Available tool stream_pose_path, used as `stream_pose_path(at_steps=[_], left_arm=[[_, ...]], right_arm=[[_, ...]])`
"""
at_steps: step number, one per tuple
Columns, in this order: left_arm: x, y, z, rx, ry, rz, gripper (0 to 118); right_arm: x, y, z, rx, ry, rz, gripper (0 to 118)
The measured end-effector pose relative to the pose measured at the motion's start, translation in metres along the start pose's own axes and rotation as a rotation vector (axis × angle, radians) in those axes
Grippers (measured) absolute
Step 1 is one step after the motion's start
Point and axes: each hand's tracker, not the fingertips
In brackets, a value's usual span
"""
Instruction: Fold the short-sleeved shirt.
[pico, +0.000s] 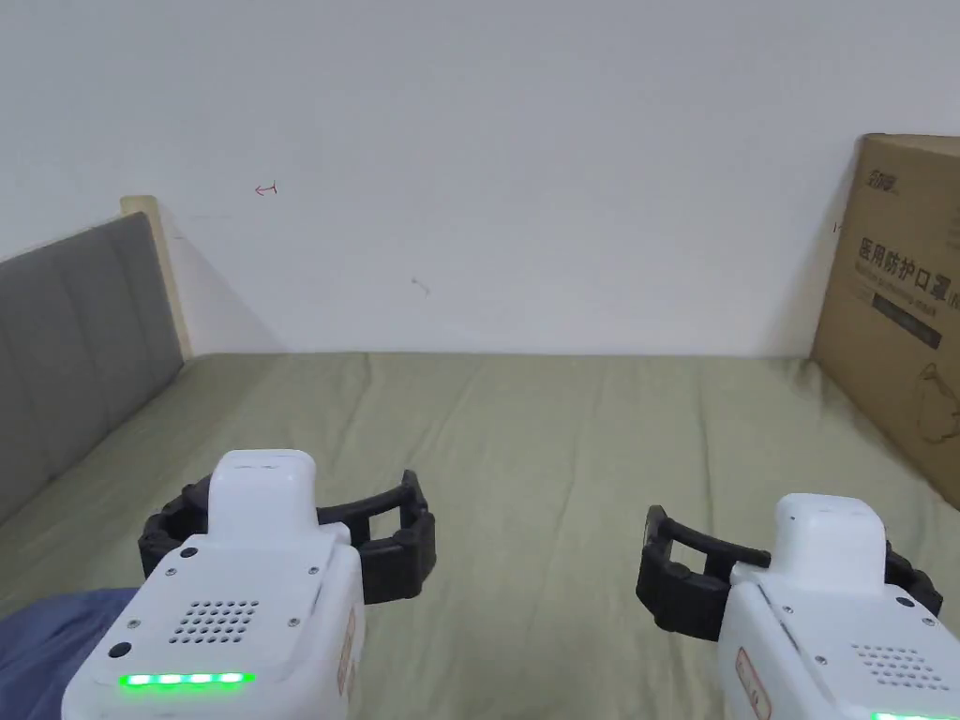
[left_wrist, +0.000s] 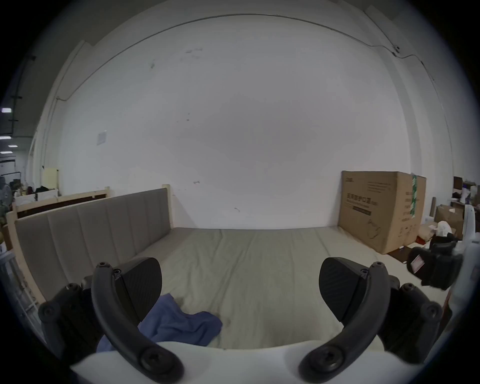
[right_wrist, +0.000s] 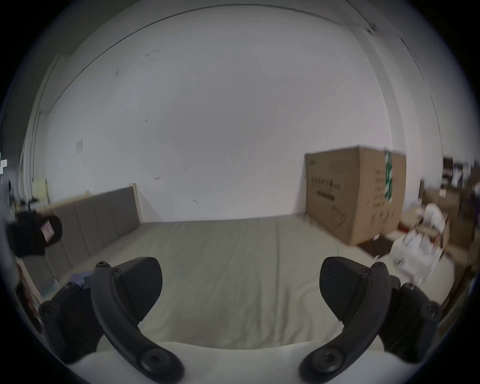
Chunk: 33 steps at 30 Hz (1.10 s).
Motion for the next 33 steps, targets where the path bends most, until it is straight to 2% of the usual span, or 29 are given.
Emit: stream_pose_path(at_steps=[3, 5, 6, 9, 10, 11, 12, 13, 15, 18, 28, 33], left_arm=[[-0.002, 0.004, -0.002, -0.023, -0.015, 0.034, 118], [-0.002, 0.006, -0.002, -0.03, -0.001, 0.028, 118], [-0.003, 0.008, 0.0, -0.037, -0.012, 0.019, 114], [-0.003, 0.009, 0.008, -0.015, -0.047, 0.022, 90], [-0.001, 0.01, 0.008, -0.014, -0.039, 0.019, 66], [-0.001, 0.01, 0.007, -0.013, -0.033, 0.009, 35], [-0.001, 0.011, 0.007, -0.014, -0.031, 0.003, 19], [-0.001, 0.011, 0.007, -0.01, -0.031, 0.004, 11], [-0.004, 0.012, 0.006, -0.009, -0.043, 0.017, 0], [-0.005, 0.012, 0.005, -0.014, -0.079, 0.025, 0], [-0.005, 0.008, -0.002, -0.045, -0.091, 0.023, 0], [-0.01, 0.011, -0.003, -0.043, -0.078, 0.034, 0]], right_arm=[[-0.009, 0.007, 0.004, 0.045, -0.013, 0.108, 118], [-0.011, 0.011, 0.007, 0.051, -0.015, 0.116, 118], [-0.011, 0.014, 0.008, 0.044, -0.013, 0.114, 118], [-0.014, 0.014, 0.012, 0.093, -0.016, 0.104, 114], [-0.017, 0.015, 0.013, 0.107, -0.026, 0.125, 103], [-0.02, 0.014, 0.011, 0.117, -0.057, 0.155, 64], [-0.021, 0.013, 0.009, 0.117, -0.07, 0.178, 24], [-0.021, 0.014, 0.006, 0.1, -0.058, 0.176, 10], [-0.017, 0.012, 0.003, 0.069, -0.022, 0.135, 9], [-0.016, 0.01, 0.003, 0.064, -0.033, 0.083, 1], [-0.017, 0.012, -0.002, 0.047, -0.033, 0.121, 0], [-0.019, 0.016, -0.004, 0.039, -0.02, 0.104, 0]])
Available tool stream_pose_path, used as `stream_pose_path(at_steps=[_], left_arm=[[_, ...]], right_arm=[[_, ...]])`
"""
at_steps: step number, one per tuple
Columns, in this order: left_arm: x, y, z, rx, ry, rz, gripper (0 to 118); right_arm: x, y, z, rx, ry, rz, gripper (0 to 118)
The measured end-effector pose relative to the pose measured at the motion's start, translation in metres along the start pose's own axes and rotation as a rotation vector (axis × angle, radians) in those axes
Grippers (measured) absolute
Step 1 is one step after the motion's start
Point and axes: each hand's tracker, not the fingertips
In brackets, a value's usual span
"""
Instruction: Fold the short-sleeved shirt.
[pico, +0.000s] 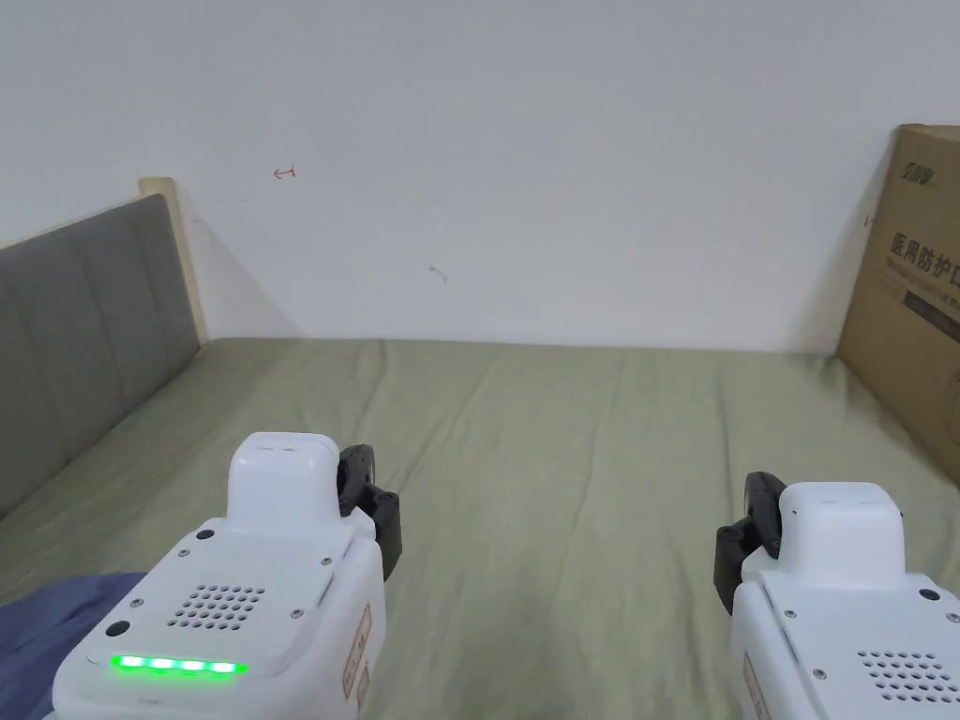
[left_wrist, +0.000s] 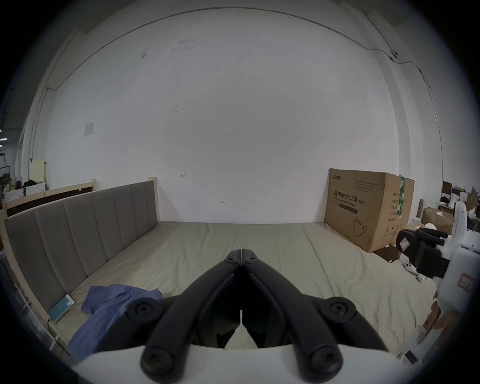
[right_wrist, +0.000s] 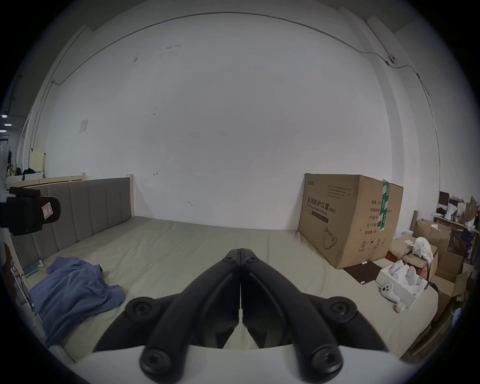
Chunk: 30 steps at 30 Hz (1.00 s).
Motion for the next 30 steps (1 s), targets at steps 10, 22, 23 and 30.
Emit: stream_pose_path(at_steps=[10, 22, 23, 30], left_arm=[[-0.069, 0.003, 0.052, 0.011, 0.255, 0.016, 0], [-0.161, -0.011, 0.123, -0.037, 0.554, 0.098, 0], [-0.165, -0.014, 0.122, -0.048, 0.555, 0.107, 0], [-0.185, -0.053, 0.068, -0.221, 0.533, 0.141, 0]], right_arm=[[-0.073, 0.017, -0.014, -0.012, 0.268, 0.004, 0], [-0.189, 0.004, 0.006, -0.075, 0.613, 0.083, 0], [-0.193, 0.003, 0.007, -0.084, 0.627, 0.085, 0], [-0.198, -0.003, 0.006, -0.122, 0.634, 0.113, 0]])
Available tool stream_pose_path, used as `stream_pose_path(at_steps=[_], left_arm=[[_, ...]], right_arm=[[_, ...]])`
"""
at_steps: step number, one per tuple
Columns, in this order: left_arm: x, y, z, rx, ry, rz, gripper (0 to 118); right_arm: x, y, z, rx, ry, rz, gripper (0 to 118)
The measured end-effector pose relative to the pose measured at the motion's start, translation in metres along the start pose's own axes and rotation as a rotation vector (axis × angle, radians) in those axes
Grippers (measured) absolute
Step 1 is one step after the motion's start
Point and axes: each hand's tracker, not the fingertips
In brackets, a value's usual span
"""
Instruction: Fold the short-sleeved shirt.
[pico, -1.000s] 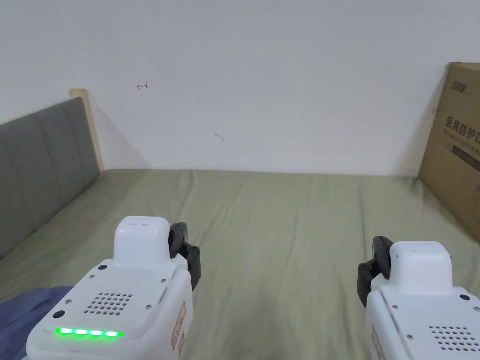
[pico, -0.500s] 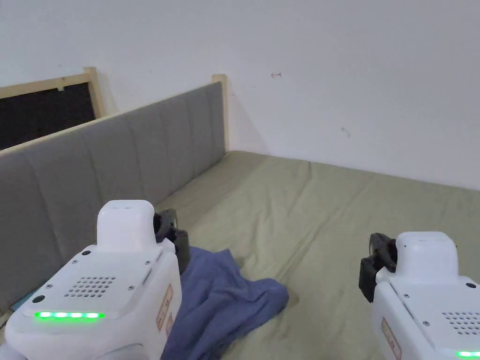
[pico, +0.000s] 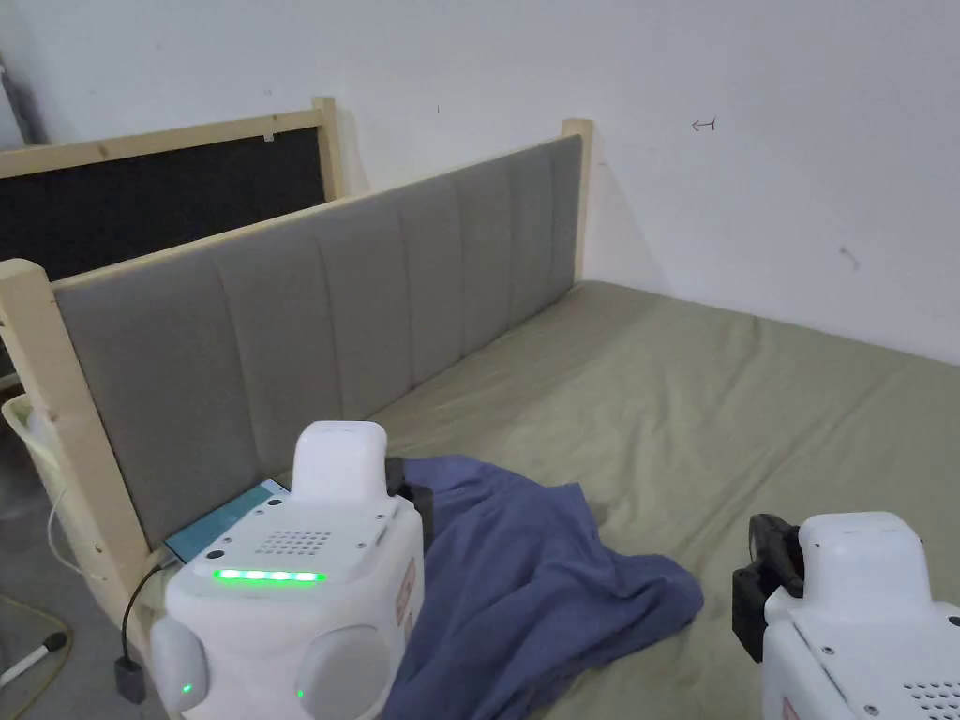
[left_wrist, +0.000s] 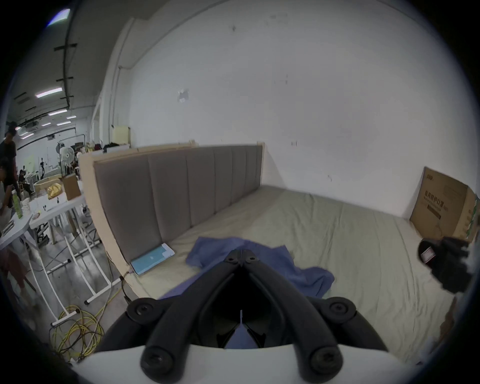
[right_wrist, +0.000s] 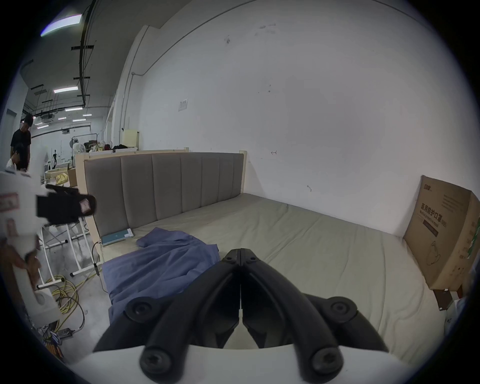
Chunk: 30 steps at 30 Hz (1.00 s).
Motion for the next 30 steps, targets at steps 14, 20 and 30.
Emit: stream_pose_path(at_steps=[14, 20, 30], left_arm=[[0.034, -0.076, -0.206, -0.545, -0.097, 0.058, 109], [0.071, -0.114, -0.261, -0.78, -0.13, -0.018, 109], [0.073, -0.111, -0.253, -0.723, -0.02, -0.094, 4]], right_arm=[[0.042, -0.042, -0.035, -0.193, -0.08, -0.023, 0], [0.064, -0.064, -0.046, -0.258, -0.125, -0.03, 0], [0.089, -0.085, -0.049, -0.34, -0.153, -0.121, 0]])
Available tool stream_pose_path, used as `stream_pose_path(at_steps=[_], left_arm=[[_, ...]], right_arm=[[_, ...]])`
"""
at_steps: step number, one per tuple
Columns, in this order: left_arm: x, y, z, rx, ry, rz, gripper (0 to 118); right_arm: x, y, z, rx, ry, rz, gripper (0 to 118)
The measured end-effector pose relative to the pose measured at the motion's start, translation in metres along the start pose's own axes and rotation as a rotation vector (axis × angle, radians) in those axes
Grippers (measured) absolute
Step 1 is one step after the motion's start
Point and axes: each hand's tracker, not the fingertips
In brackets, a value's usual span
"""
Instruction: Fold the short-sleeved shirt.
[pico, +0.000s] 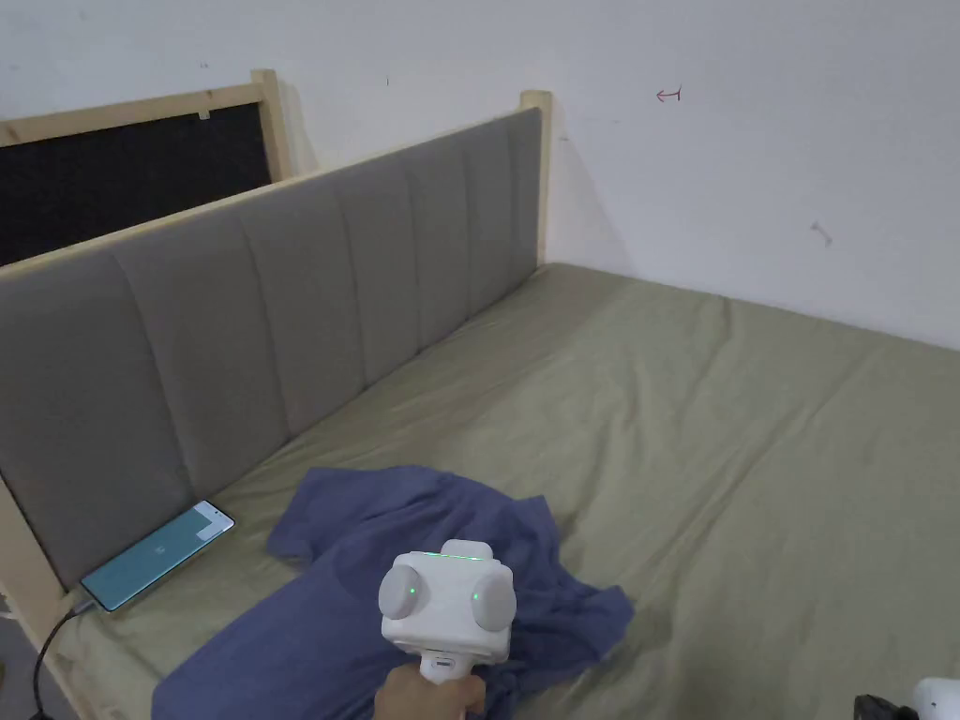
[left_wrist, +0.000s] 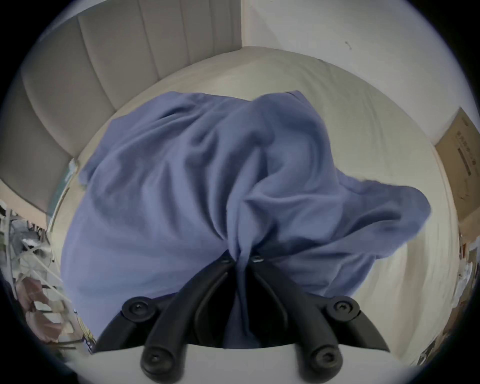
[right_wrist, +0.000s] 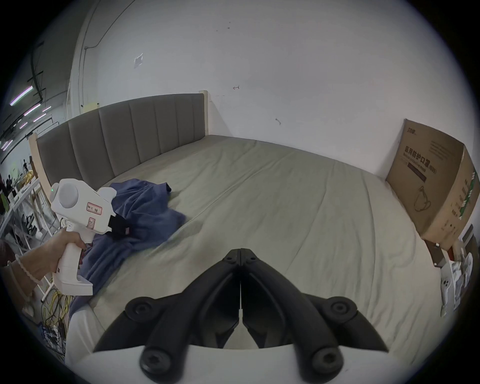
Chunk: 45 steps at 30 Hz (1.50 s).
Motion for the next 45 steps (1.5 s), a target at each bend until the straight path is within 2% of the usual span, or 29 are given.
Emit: stream_pose_path(at_steps=[2, 5, 9, 12, 15, 20, 26, 28, 31, 34, 36, 39, 41, 43, 44, 45], left_arm=[[-0.006, 0.001, 0.001, -0.035, -0.034, 0.071, 4], [-0.012, 0.012, 0.016, -0.054, -0.071, 0.095, 4], [-0.012, 0.019, 0.052, 0.013, -0.146, 0.12, 4], [-0.006, 0.033, 0.086, 0.095, -0.15, 0.198, 4], [0.021, 0.05, 0.121, 0.167, -0.187, 0.082, 4], [0.095, 0.068, 0.175, 0.26, -0.411, 0.039, 4], [0.237, 0.073, 0.241, 0.28, -0.662, -0.146, 4], [0.293, 0.065, 0.265, 0.305, -0.766, -0.273, 4], [0.362, 0.036, 0.285, 0.276, -0.88, -0.328, 4], [0.421, -0.019, 0.265, 0.133, -0.939, -0.418, 4], [0.446, -0.059, 0.238, 0.026, -0.926, -0.472, 4], [0.48, -0.124, 0.191, -0.118, -0.849, -0.568, 4], [0.493, -0.163, 0.164, -0.161, -0.772, -0.688, 5], [0.497, -0.189, 0.148, -0.196, -0.726, -0.779, 8], [0.493, -0.195, 0.146, -0.19, -0.711, -0.792, 23], [0.49, -0.197, 0.145, -0.19, -0.725, -0.784, 47]], right_arm=[[-0.003, 0.001, 0.008, -0.005, -0.007, -0.003, 0], [0.006, -0.002, 0.017, -0.005, -0.024, -0.023, 0], [0.028, -0.001, 0.03, -0.003, -0.046, -0.075, 0], [0.044, 0.004, 0.047, 0.023, -0.084, -0.104, 0], [0.068, 0.007, 0.064, 0.059, -0.116, -0.132, 0], [0.115, 0.012, 0.097, 0.126, -0.165, -0.293, 0], [0.155, 0.013, 0.152, 0.201, -0.371, -0.257, 0], [0.171, 0.01, 0.172, 0.21, -0.414, -0.278, 0], [0.191, -0.002, 0.202, 0.235, -0.515, -0.309, 0], [0.212, -0.02, 0.223, 0.21, -0.601, -0.347, 0], [0.223, -0.035, 0.232, 0.187, -0.63, -0.383, 0], [0.239, -0.059, 0.236, 0.132, -0.669, -0.464, 0], [0.249, -0.075, 0.235, 0.087, -0.676, -0.524, 0], [0.252, -0.086, 0.235, 0.087, -0.675, -0.544, 0], [0.253, -0.091, 0.234, 0.08, -0.676, -0.548, 0], [0.253, -0.093, 0.232, 0.072, -0.676, -0.553, 0]])
